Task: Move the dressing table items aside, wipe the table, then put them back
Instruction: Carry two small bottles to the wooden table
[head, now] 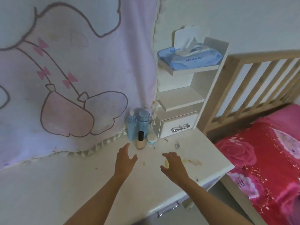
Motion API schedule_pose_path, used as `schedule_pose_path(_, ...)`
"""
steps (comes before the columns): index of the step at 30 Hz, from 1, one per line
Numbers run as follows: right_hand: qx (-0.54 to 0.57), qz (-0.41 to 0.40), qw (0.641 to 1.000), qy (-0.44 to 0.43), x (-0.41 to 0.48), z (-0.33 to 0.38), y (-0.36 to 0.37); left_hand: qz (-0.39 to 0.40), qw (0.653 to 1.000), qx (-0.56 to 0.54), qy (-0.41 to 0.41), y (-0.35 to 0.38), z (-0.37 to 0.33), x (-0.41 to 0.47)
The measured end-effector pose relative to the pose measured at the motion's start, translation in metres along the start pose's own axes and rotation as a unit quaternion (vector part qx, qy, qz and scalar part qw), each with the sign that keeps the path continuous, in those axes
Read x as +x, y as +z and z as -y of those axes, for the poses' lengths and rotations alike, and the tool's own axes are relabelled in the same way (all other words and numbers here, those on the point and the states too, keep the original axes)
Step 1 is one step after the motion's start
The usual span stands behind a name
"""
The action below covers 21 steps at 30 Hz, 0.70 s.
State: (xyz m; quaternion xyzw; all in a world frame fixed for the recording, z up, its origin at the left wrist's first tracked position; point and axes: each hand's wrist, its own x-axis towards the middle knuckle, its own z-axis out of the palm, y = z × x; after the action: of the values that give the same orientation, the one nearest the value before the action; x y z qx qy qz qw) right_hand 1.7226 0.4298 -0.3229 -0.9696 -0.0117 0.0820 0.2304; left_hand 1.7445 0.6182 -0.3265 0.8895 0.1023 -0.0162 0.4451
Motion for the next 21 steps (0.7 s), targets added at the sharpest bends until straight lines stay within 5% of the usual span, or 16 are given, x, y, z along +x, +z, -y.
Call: schedule_pose_path(21,-0.078,0.128,0.983,-0.101,0.174,0.007,0.017,0.045,0.995,0.048,-0.07,0.039,-0.018,0.102)
